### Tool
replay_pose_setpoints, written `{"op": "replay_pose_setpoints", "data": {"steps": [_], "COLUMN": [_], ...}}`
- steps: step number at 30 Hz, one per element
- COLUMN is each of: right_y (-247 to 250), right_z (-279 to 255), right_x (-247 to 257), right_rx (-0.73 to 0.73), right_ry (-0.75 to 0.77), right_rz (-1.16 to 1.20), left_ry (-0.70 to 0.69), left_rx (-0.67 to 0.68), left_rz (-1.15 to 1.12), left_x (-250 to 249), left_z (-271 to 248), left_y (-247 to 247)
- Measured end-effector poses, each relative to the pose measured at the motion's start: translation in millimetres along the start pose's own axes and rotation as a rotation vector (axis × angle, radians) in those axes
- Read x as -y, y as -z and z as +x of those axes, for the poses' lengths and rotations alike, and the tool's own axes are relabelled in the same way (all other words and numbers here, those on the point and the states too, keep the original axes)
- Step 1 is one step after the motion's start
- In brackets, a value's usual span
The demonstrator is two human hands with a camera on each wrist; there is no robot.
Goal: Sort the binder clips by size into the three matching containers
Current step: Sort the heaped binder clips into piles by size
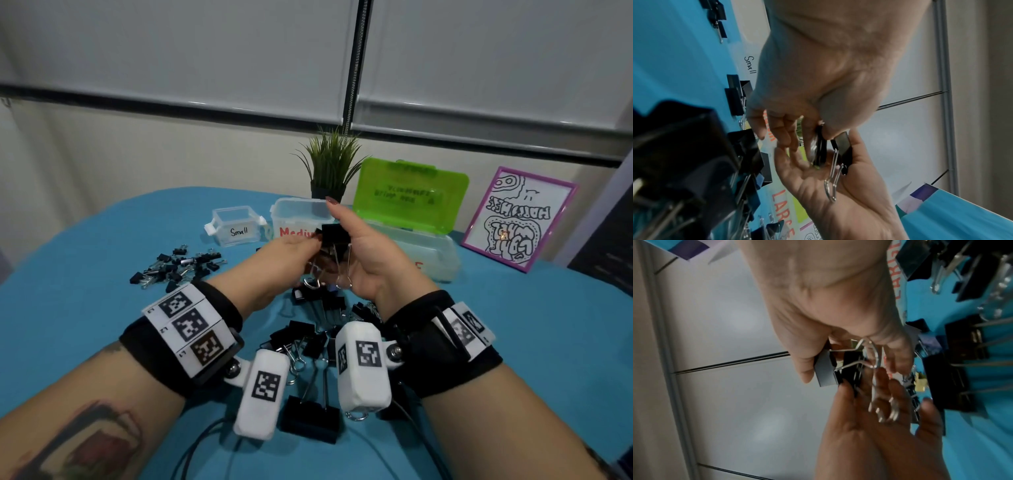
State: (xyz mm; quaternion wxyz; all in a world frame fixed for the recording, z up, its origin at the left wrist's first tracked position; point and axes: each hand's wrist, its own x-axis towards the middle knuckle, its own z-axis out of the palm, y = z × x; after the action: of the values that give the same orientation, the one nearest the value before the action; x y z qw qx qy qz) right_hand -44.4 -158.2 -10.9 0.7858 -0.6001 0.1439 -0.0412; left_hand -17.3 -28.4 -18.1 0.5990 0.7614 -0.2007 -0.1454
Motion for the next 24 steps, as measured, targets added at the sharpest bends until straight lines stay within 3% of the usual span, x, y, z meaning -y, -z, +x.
{"op": "replay_pose_setpoints", "data": {"steps": [5,10,15,18,24], "right_y": [2.1,17.4,29.2,32.8,28.7], "right_z": [2.5,9.8,16.5,18.0,13.2], "right_x": [-3.7,-1.5,2.0,4.1,1.1], "right_rx": [0.061,-0.077,-0.144,-0.12,-0.03], "right_ry": [-0.048,-0.068,-0.061,-0.069,-0.088], "right_rz": [0.113,0.157,0.357,0.449,0.215], "left_ry": [-0.024,0.003,0.038,0.003,0.0], "left_rx": [0.073,0.097,0.263,0.272,0.197], "left_rz": [0.118,0.233,0.72,0.753,0.769], "left_x": [-3.8,1.5,11.9,11.8,14.9], "left_z": [-1.0,5.1,4.2,4.3,9.1], "left_y": [2.1,6.8,19.8,20.2,22.9]}}
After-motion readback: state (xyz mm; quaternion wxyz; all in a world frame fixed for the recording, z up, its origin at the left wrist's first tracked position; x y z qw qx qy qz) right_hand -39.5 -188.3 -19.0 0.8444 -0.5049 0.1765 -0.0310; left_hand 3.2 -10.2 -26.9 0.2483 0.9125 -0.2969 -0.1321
